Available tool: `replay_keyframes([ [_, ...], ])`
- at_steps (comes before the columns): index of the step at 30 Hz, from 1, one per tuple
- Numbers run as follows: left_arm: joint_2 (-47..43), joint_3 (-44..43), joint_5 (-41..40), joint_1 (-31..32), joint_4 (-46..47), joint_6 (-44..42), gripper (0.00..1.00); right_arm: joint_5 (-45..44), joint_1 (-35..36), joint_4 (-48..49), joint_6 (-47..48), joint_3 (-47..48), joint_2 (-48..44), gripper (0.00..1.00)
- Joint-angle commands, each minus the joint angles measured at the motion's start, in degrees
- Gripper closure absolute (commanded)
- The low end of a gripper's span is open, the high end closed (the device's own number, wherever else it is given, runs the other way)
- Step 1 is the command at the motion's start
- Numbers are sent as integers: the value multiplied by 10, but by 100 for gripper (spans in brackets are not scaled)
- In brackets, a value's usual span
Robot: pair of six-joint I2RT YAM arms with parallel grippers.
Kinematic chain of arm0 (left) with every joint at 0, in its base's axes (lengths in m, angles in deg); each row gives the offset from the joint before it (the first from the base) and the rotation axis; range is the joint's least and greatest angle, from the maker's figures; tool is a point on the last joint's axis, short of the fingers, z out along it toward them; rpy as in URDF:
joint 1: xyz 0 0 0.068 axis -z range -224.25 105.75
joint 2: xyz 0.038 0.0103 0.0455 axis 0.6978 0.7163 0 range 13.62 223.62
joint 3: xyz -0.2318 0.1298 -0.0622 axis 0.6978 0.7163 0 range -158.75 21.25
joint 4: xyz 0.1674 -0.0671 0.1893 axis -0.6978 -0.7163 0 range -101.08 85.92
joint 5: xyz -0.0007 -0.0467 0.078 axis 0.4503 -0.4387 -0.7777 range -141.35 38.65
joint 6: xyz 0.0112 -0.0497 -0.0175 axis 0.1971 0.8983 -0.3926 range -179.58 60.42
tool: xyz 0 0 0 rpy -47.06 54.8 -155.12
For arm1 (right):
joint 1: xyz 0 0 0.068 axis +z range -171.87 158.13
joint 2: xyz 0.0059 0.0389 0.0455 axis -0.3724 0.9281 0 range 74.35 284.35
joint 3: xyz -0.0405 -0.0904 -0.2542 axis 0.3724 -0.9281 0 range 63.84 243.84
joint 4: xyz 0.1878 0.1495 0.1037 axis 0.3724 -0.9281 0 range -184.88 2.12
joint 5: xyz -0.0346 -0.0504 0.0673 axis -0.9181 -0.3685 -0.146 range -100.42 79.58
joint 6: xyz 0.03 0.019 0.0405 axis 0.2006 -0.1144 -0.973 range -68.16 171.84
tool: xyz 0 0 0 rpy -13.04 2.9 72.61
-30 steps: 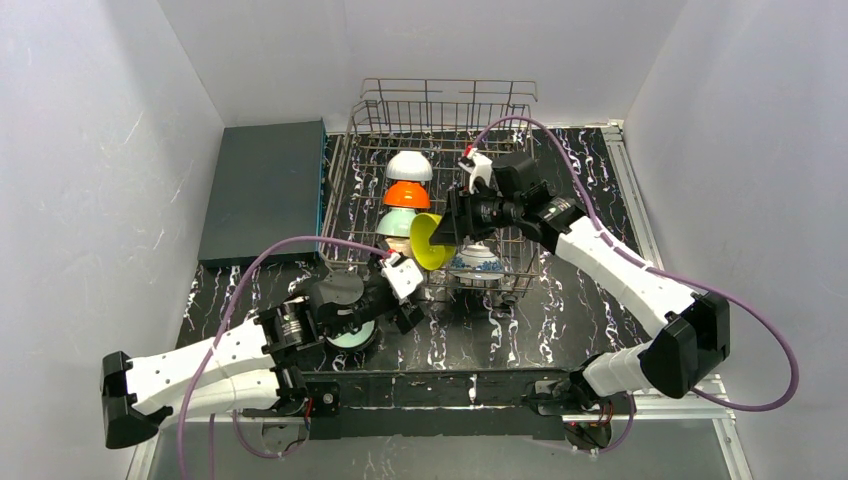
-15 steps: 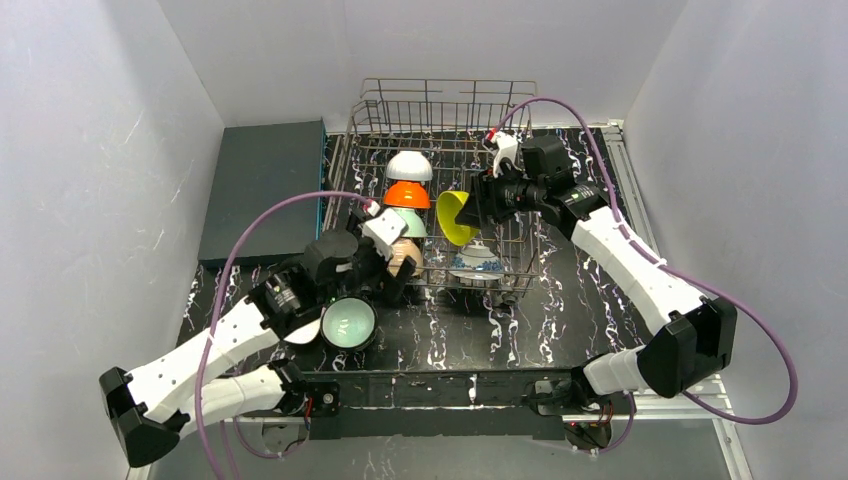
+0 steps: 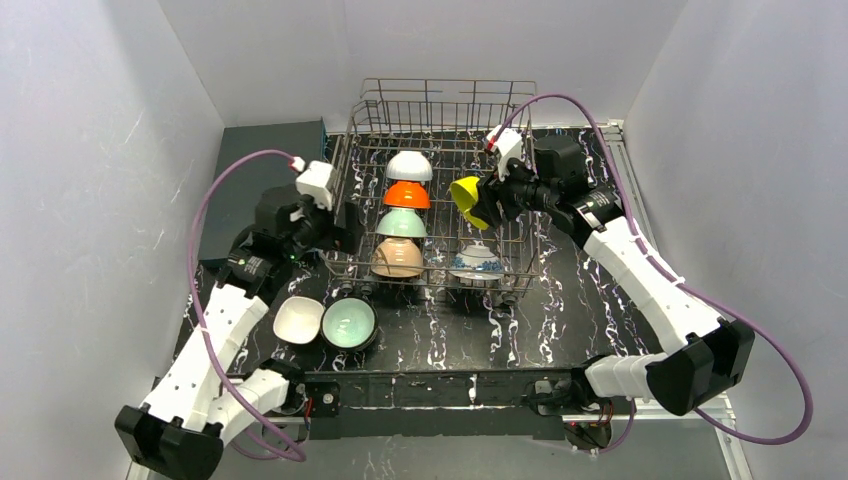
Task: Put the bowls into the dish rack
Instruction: Place the bowl in the dish rack.
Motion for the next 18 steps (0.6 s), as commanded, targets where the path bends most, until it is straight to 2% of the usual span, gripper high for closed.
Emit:
replay_keyframes([
  [1,-25,3,74,-77,-2,31,2,-15,-1,26,85,14,-11,99],
  [6,-16,21,117,-157,3,39,2,-3,-1,48,151,-7,-23,99],
  [14,-20,73,160,-182,75,67,2,17,-2,34,282,-23,-32,99],
  [18,-29,86,197,-192,100,80,2,10,-5,24,310,-21,-27,99],
])
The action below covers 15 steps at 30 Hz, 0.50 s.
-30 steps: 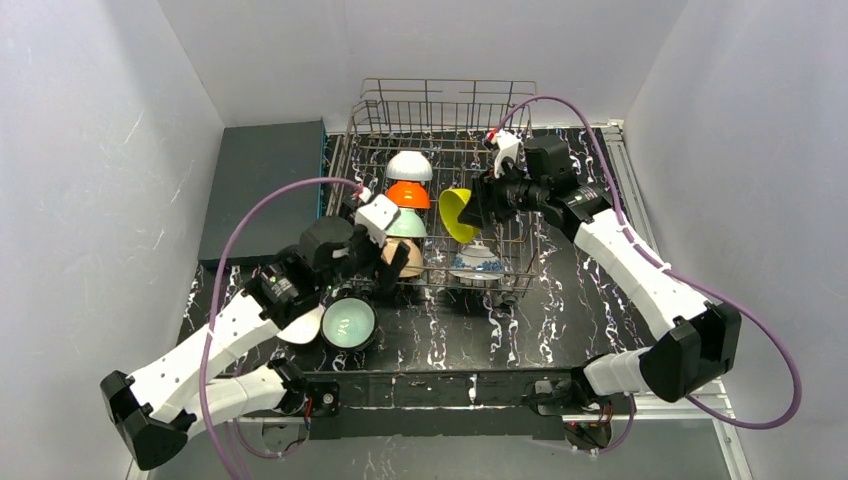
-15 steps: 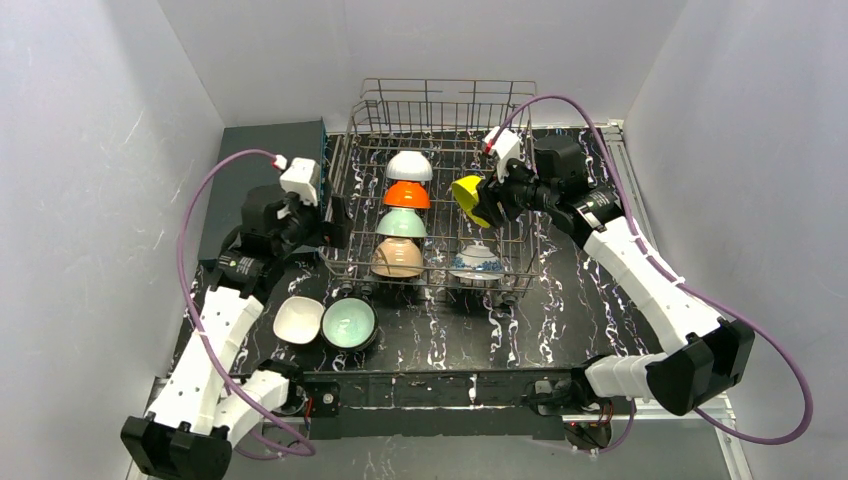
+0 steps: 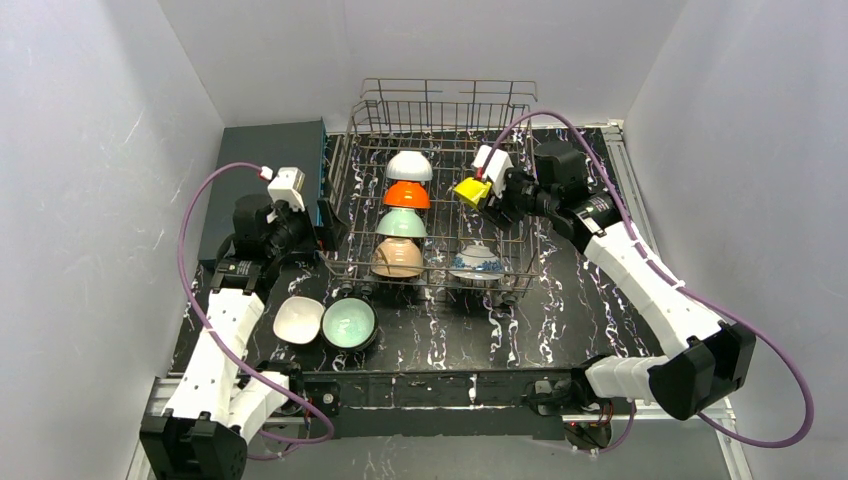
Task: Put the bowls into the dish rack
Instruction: Place the bowl in the dish rack.
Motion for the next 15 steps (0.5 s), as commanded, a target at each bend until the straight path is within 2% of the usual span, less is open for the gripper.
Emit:
replay_keyframes([
  [1,-19,14,61,-11,48,20,2,12,-7,4,85,9,-10,99],
  [9,-52,48,61,-11,74,31,2,41,-8,-58,168,33,17,99],
  [15,-84,80,75,-11,100,42,2,70,-8,-70,174,45,45,99],
])
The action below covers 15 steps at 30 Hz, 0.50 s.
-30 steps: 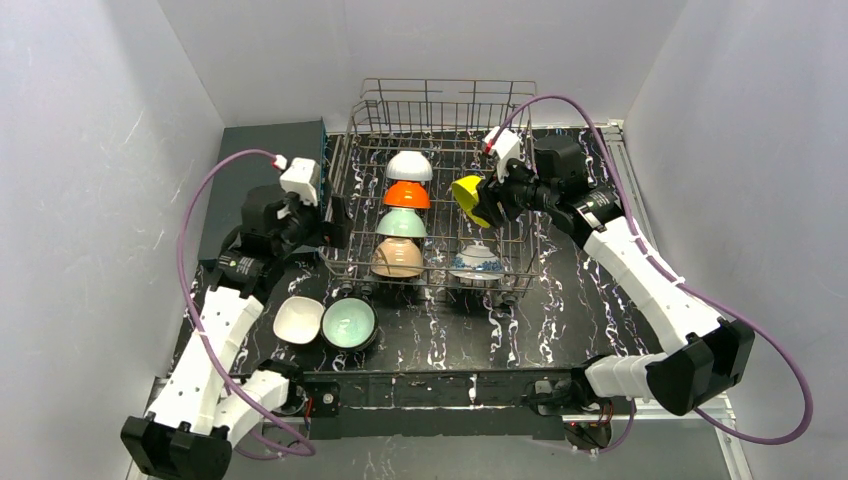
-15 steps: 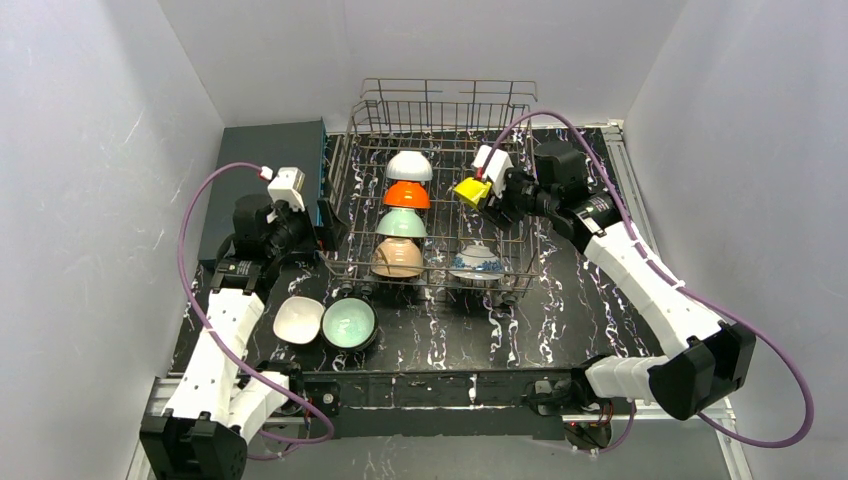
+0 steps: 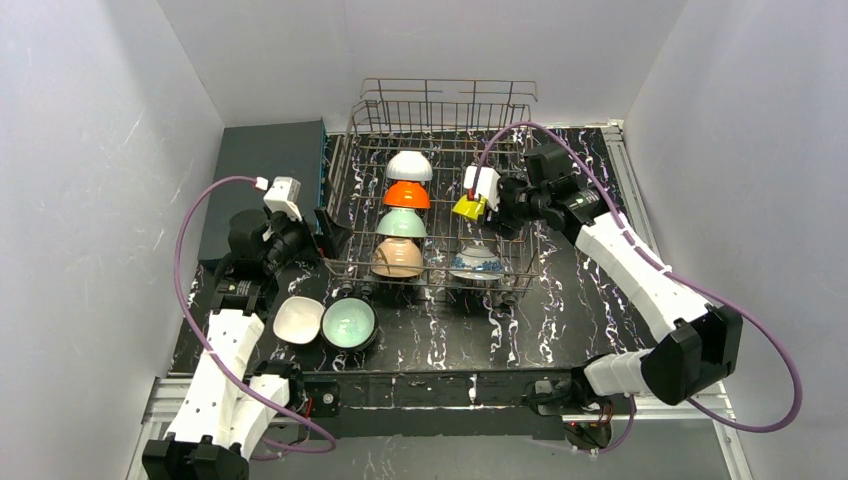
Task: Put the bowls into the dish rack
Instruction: Place the bowl in the dish rack.
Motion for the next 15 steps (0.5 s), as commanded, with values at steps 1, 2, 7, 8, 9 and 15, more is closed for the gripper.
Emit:
replay_keyframes([
  [1,-24,18,24,-3,26,12,2,33,-2,1,34,36,14,99],
  [2,-23,20,30,-3,28,13,2,33,-1,0,38,36,17,99],
  [7,-15,19,41,-3,25,11,2,21,-1,-20,58,47,36,99],
  [8,-14,20,45,-3,26,10,2,18,-1,-24,66,49,39,99],
  [9,-14,20,49,-3,27,11,2,14,-2,-30,73,52,43,99],
  [15,-3,21,63,-2,29,14,2,-4,-2,-69,97,78,71,99],
])
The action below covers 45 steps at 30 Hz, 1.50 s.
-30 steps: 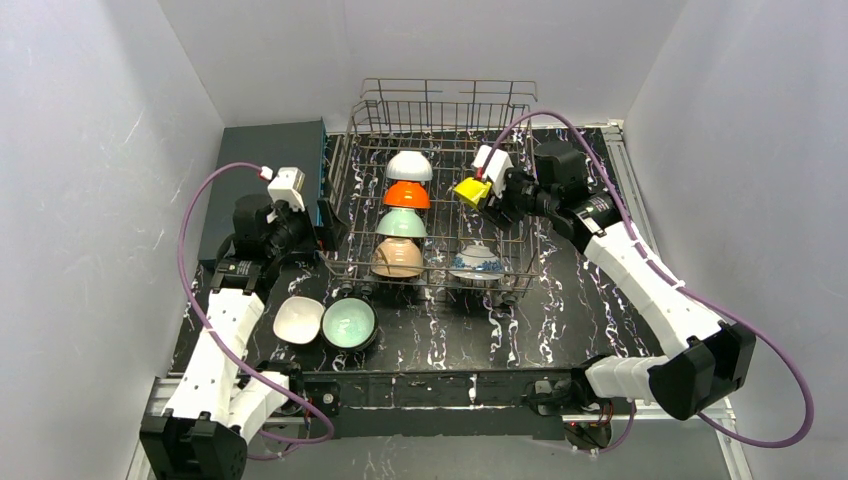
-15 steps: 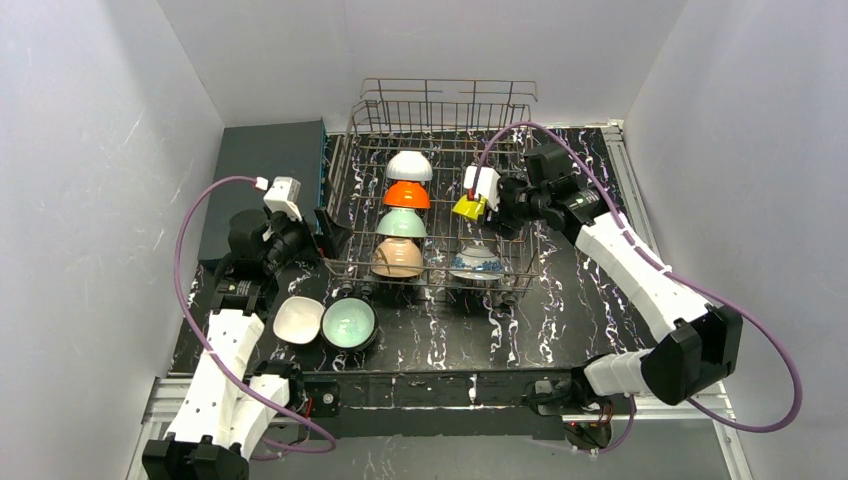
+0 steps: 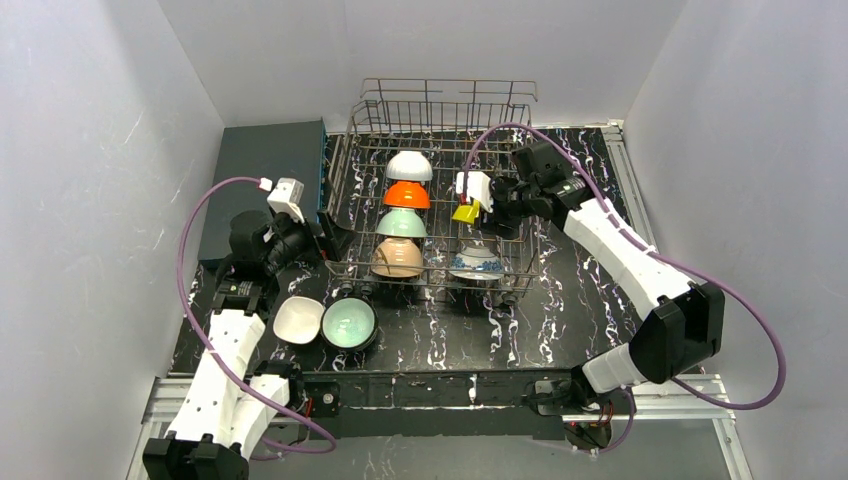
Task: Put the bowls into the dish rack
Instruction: Place the bowl in the dish rack.
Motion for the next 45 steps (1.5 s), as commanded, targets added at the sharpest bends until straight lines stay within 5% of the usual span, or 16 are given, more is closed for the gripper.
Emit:
replay_keyframes([
  [1,6,5,24,-3,6,3,2,-15,-1,-20,36,46,14,99],
  [29,17,6,29,-3,7,6,2,-20,-1,-138,184,115,69,99],
  [45,20,5,32,-3,6,6,2,-12,12,-111,189,88,87,99],
])
